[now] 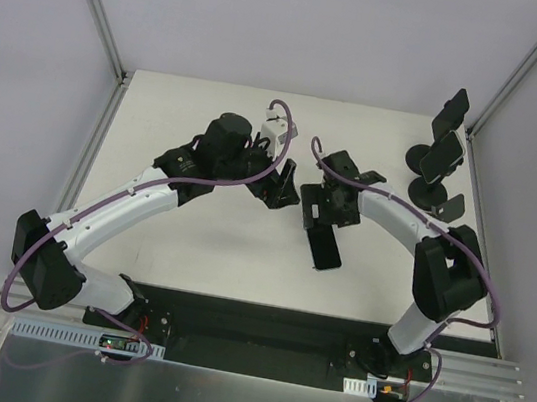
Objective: Place the phone on the phone stand
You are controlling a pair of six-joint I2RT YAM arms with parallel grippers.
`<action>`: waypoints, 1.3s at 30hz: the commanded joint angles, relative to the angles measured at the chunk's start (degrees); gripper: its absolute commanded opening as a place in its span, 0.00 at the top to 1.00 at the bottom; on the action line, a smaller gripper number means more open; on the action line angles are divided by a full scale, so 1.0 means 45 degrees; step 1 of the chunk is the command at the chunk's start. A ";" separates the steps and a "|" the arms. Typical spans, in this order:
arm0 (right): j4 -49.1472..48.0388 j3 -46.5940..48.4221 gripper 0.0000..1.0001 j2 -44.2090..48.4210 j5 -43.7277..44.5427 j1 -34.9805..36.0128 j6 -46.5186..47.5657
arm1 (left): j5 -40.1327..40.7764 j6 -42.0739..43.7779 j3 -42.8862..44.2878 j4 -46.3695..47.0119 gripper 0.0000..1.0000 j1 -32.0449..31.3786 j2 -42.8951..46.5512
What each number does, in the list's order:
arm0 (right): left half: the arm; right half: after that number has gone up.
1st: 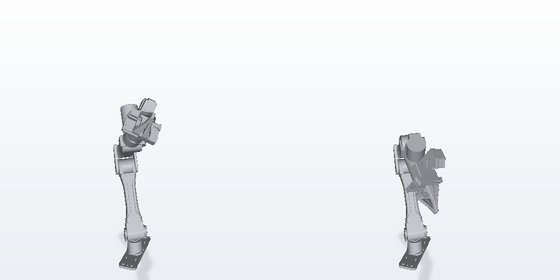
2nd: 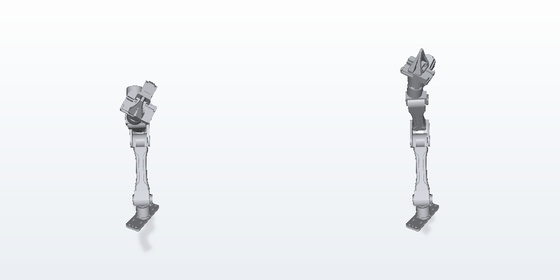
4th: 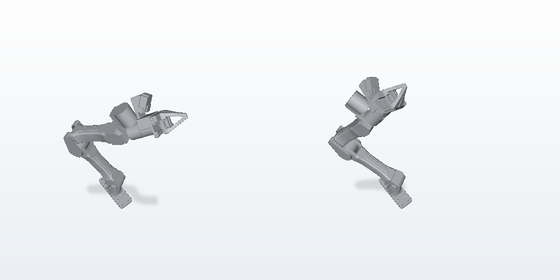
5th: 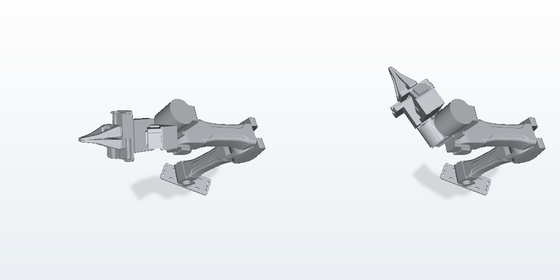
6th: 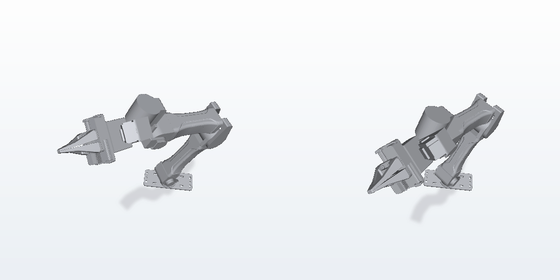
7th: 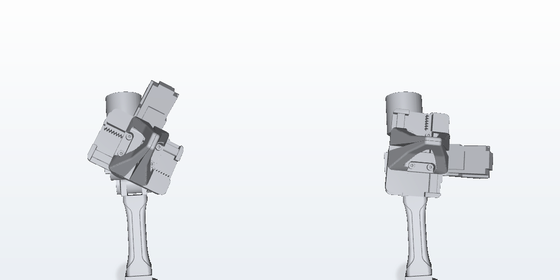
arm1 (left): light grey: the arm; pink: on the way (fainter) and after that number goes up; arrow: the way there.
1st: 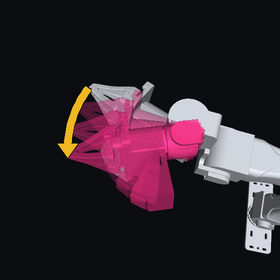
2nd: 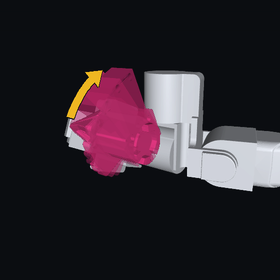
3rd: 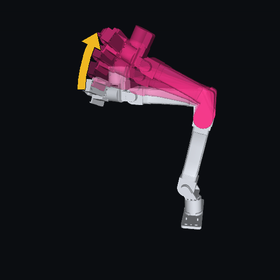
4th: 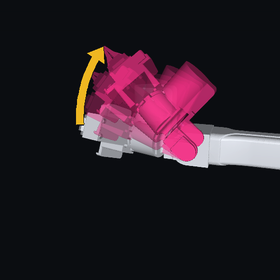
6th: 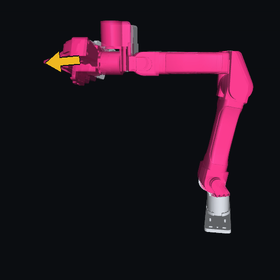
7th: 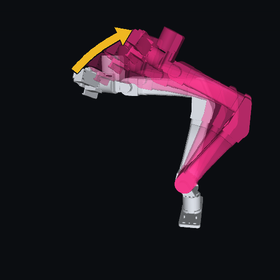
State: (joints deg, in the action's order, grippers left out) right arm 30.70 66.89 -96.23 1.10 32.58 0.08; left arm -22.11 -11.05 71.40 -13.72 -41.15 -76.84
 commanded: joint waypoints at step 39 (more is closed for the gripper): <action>0.3629 0.3104 0.17 -0.4399 0.1686 0.0456 -0.0544 | -0.0731 -0.0182 0.0013 0.0645 0.23 0.0101 0.0708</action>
State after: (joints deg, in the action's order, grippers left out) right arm 47.33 81.89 -115.15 4.34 35.03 -0.95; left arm -23.94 -11.20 71.37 -12.69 -41.15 -74.96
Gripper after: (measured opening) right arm 0.856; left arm 0.767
